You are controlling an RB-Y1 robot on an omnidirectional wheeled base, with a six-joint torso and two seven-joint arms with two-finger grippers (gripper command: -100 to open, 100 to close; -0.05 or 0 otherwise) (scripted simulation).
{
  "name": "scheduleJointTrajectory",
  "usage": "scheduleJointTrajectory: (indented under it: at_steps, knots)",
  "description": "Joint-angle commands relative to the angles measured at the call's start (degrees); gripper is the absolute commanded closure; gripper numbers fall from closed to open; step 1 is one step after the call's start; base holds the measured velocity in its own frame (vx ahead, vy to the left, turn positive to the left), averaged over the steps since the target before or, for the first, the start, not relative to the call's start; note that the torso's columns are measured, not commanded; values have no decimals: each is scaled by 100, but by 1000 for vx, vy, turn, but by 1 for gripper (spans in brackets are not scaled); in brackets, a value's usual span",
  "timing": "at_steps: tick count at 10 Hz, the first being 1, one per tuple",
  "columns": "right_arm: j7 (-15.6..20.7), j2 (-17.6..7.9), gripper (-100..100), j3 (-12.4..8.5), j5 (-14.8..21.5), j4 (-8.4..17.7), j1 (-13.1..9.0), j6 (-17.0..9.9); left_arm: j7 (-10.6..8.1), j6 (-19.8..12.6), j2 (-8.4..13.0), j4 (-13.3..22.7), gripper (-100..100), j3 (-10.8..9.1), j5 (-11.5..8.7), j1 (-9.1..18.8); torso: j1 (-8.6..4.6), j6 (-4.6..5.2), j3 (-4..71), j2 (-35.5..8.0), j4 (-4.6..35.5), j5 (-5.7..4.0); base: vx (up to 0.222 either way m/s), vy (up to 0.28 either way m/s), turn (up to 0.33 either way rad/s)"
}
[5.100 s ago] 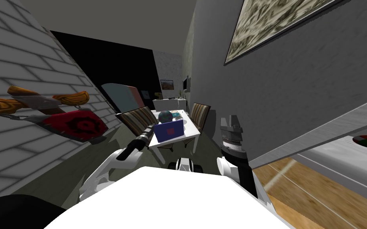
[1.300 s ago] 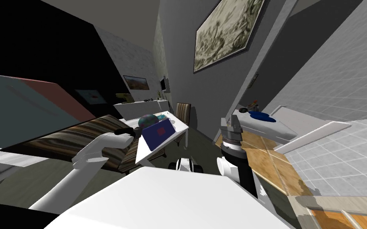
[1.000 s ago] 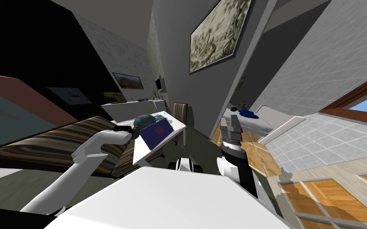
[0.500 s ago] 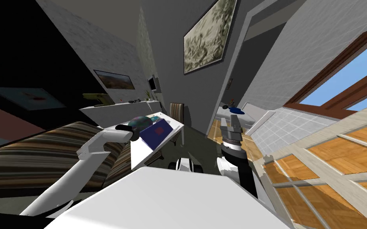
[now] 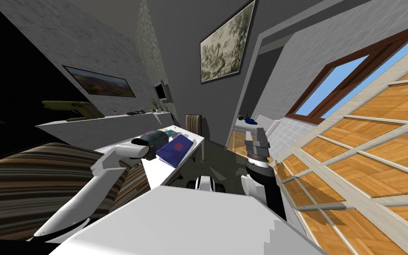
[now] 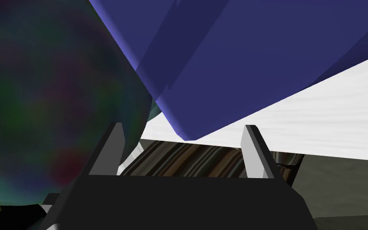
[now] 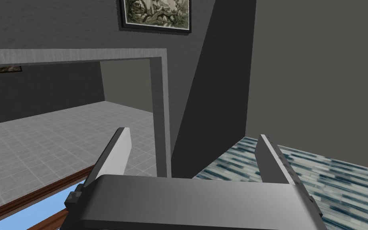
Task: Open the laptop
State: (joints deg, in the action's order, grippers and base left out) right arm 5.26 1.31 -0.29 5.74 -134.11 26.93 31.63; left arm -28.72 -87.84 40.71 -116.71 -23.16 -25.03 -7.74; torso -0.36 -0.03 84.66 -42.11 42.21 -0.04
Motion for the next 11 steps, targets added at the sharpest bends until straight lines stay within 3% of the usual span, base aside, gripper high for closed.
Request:
scheduleJointTrajectory:
  at_steps: [1, 7, 8, 9, 11]
  knots:
    - [0, 1, 0, 1, 0, -1, 1, 0, -113, -348, 95, -393, -100, -118, -140, -42, -12, 3, 7, 9, -1, -9, 48, -4, 22]
    - [0, 1, 0, 1, 0, 0, 0, 0, -398, -1102, 310, -1150, -100, -359, -454, -84, 39, 3, -12, -22, 9, 6, 28, 21, 2]
    - [0, 1, 0, 1, 0, 0, 0, 0, -363, -1006, 284, -1073, -100, -333, -418, -85, 35, 4, -9, -18, 8, 4, 9, 15, 0]
    - [0, 1, 0, 1, 0, 0, 0, 0, -374, -1036, 288, -1088, 0, -338, -424, -85, 30, 4, -9, -18, 7, 3, 0, 0, 0]
    - [0, 1, 0, 1, 0, 0, 0, 0, -373, -1033, 287, -1086, 0, -338, -424, -85, 31, 4, -10, -19, 8, 3, 0, 0, 0]
